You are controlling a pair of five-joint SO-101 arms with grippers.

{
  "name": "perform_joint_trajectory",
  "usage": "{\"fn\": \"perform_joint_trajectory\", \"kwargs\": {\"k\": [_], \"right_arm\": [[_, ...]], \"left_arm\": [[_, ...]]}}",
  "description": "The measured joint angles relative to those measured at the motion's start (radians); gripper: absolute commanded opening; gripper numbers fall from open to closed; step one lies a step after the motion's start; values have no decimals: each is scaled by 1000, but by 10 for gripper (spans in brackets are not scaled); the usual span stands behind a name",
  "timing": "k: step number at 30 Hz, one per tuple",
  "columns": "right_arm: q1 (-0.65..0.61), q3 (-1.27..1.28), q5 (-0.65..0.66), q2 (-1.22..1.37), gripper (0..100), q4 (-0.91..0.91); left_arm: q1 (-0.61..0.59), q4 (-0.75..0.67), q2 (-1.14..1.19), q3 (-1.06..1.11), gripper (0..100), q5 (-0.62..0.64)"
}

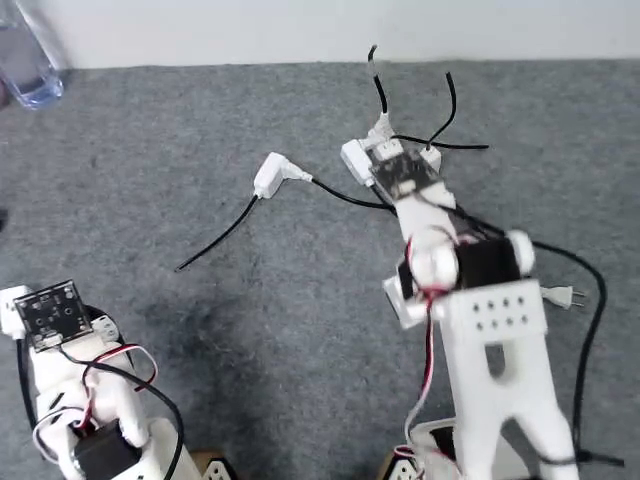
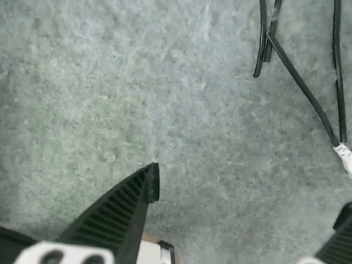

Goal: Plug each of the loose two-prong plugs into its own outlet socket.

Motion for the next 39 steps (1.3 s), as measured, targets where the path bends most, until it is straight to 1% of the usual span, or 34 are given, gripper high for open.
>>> {"fn": "perform_joint_trajectory", "kwargs": {"k": [7, 11, 14, 18, 24, 28, 32, 34, 39], "right_arm": [[-2, 390, 3, -321, 464, -230], [-2, 586, 54, -483, 464, -368], [0, 695, 63, -574, 464, -440], [-2, 804, 63, -658, 464, -502], [0, 984, 63, -730, 464, -603], [-2, 1022, 63, -776, 464, -618], [-2, 1096, 63, -830, 464, -646], [-2, 1155, 63, -862, 464, -690], [-2, 1247, 63, -953, 464, -729]], "left_arm": [[0, -66, 0, 58, 32, 0], [0, -114, 0, 126, 30, 2], [0, -153, 0, 173, 30, 2], [0, -218, 0, 238, 30, 2], [0, -226, 0, 244, 33, 2], [0, -226, 0, 244, 33, 2], [0, -226, 0, 244, 33, -66], [-18, -226, 0, 244, 33, -97], [-87, -226, 0, 199, 31, -104]]}}
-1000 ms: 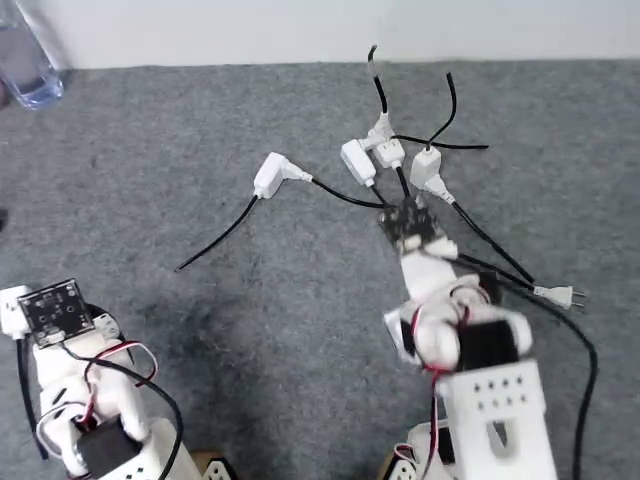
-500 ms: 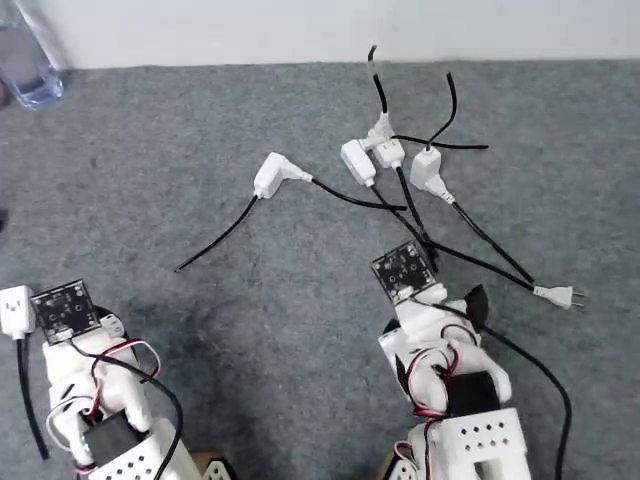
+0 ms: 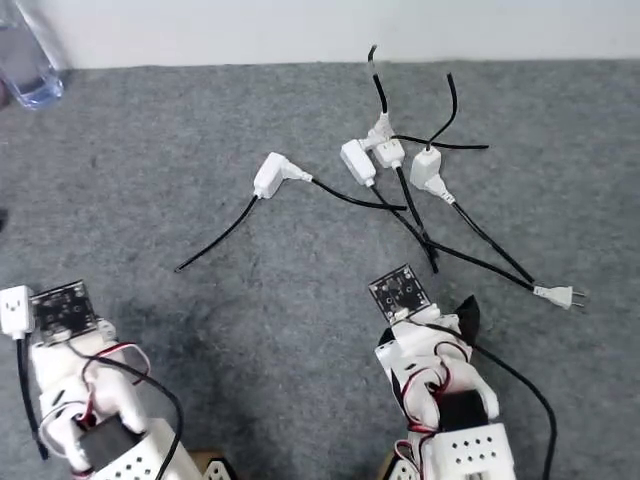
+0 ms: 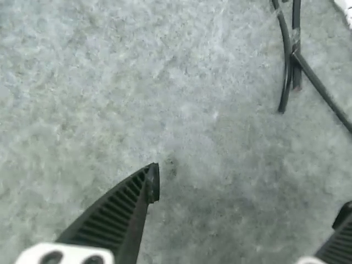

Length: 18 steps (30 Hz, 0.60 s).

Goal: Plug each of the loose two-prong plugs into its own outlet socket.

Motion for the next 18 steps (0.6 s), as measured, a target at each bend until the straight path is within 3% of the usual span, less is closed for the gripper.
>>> {"fn": "perform_joint_trajectory", "kwargs": {"k": [11, 18], "right_arm": [[-55, 0, 0, -189, 464, 137], [-55, 0, 0, -206, 464, 163]], "left_arm": [[-224, -5, 0, -333, 36, 126], [-310, -46, 0, -442, 130, 163]]}}
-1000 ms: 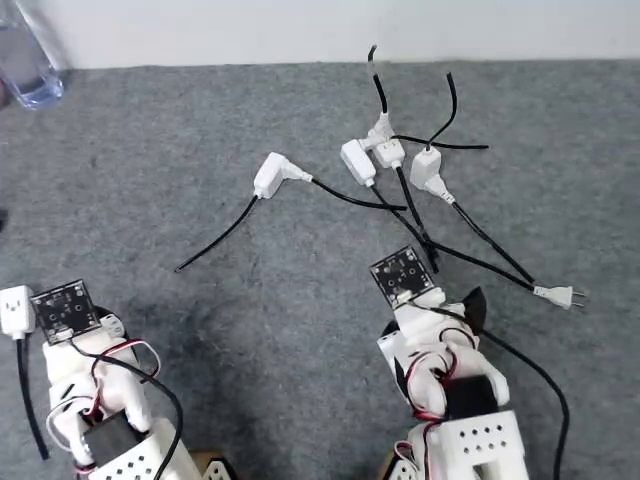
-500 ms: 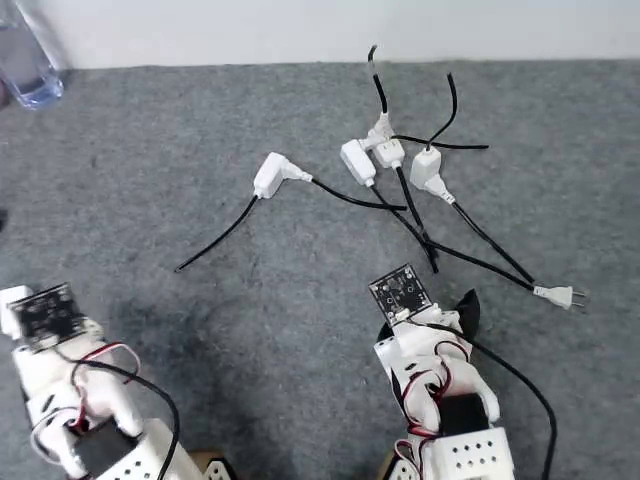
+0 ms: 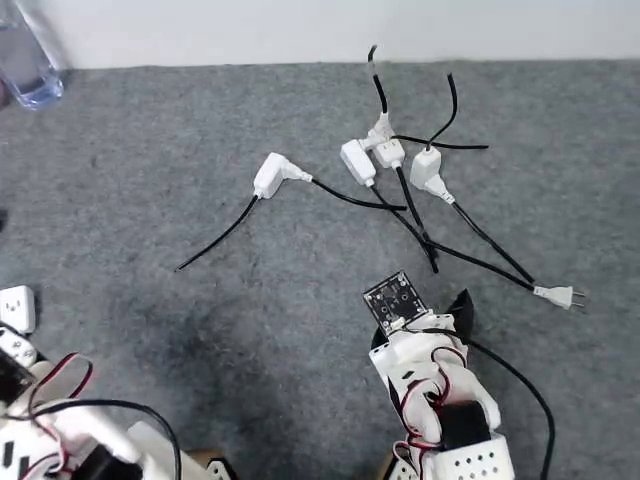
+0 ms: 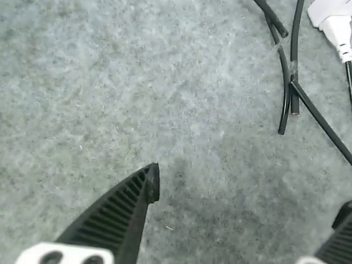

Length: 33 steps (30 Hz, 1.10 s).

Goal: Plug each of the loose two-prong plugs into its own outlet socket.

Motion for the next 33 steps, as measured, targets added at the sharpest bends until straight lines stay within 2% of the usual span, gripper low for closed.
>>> {"fn": "perform_joint_trajectory", "kwargs": {"k": [8, 14, 19, 23, 30, 33], "right_arm": [[0, 0, 0, 0, 464, 0], [0, 0, 0, 0, 464, 0], [0, 0, 0, 0, 464, 0], [0, 0, 0, 0, 464, 0], [-5, 0, 0, 0, 464, 0], [-9, 0, 0, 0, 464, 0]], "left_arm": [[0, -14, 0, -203, 133, 29], [0, -144, 110, -348, 134, 32], [0, -256, 333, -483, 134, 32], [0, -278, 577, -620, 134, 32], [0, -269, 1023, -838, 134, 32], [12, -170, 1178, -908, 134, 31]]}}
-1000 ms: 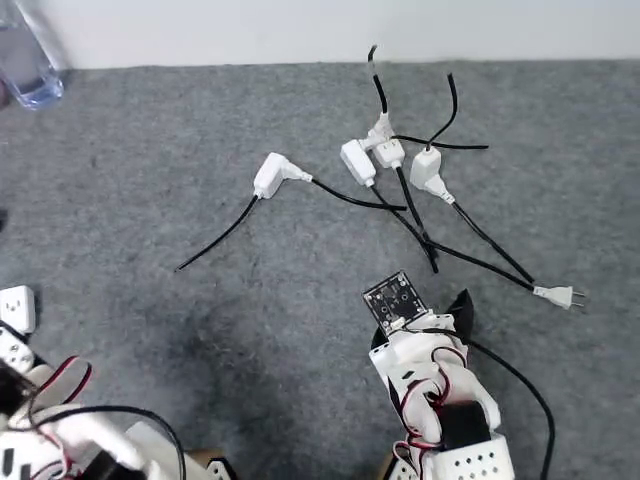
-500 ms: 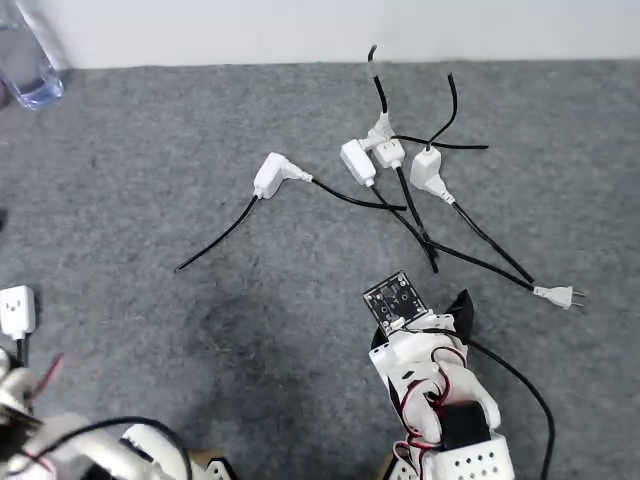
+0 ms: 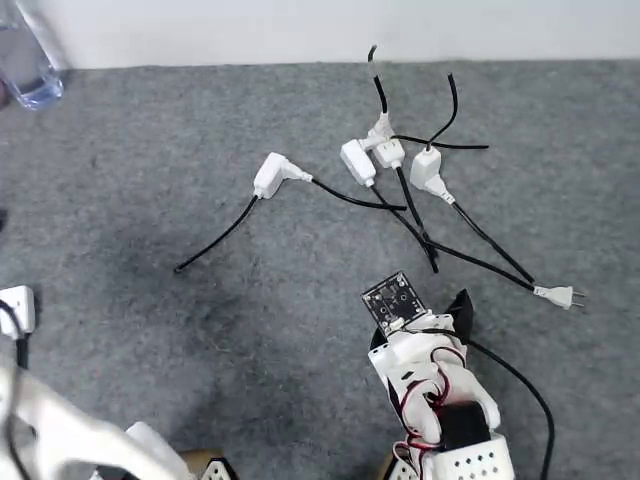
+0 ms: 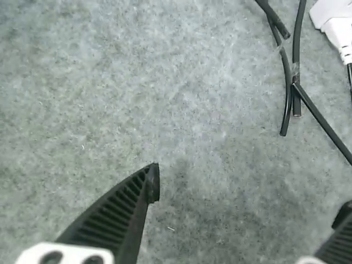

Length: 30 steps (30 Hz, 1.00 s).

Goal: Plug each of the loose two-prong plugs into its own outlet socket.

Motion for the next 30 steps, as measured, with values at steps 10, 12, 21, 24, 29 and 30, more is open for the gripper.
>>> {"fn": "perform_joint_trajectory", "kwargs": {"k": [10, 12, 21, 24, 29, 30], "right_arm": [[2, 0, 0, 0, 464, 0], [2, 0, 0, 0, 464, 0], [2, 0, 0, 0, 464, 0], [2, 0, 0, 0, 464, 0], [2, 0, 0, 0, 464, 0], [2, 0, 0, 0, 464, 0]], "left_arm": [[66, 262, 391, -146, 134, -170], [66, 296, 457, -180, 134, -203], [115, 638, 841, -410, 134, -381], [117, 743, 965, -503, 156, -384], [117, 890, 1115, -666, 237, -391], [117, 908, 1142, -689, 237, -396]]}}
